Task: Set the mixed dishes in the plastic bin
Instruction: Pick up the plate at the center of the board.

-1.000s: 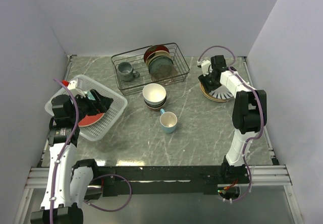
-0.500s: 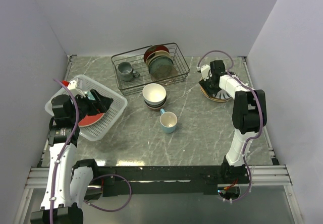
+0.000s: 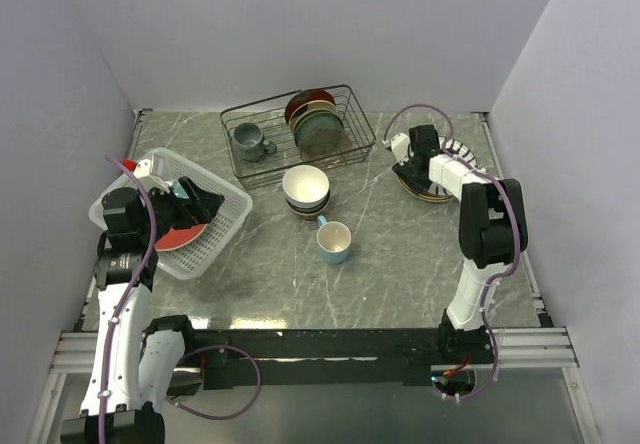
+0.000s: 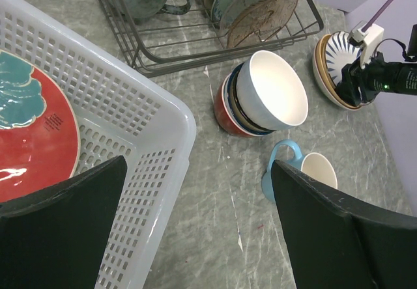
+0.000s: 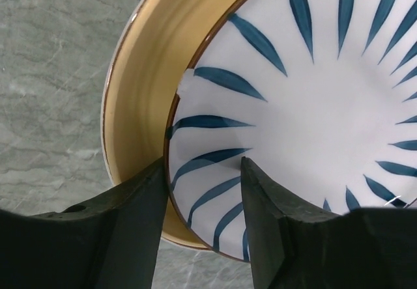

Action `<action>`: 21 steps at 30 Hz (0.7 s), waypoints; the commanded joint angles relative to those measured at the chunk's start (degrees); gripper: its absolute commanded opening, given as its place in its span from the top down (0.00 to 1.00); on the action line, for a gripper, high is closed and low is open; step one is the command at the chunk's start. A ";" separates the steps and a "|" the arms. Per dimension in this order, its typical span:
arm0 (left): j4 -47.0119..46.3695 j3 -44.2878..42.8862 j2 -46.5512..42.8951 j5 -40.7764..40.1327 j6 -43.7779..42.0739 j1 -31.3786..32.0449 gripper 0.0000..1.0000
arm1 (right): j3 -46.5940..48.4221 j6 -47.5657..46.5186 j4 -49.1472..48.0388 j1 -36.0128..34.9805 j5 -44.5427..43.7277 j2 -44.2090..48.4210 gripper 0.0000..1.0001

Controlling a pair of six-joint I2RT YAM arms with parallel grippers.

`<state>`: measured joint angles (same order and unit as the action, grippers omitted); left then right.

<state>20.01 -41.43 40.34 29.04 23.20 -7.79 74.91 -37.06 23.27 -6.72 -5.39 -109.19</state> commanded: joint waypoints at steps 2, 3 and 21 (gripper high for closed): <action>-1.20 0.30 0.09 0.14 -0.79 0.15 0.01 | -3.54 -2.49 -2.26 -1.36 -2.52 2.22 0.56; -1.20 0.21 0.09 0.14 -0.70 0.15 0.01 | -3.98 -2.67 -3.13 -1.45 -2.70 2.48 0.57; -1.20 0.30 0.09 0.32 -0.70 0.14 0.01 | -13.74 -9.34 -13.51 -3.12 -8.23 13.63 1.00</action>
<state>20.01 -41.43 40.49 29.06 23.20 -7.79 62.98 -45.43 12.29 -10.26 -12.45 -101.75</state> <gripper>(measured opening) 0.993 0.188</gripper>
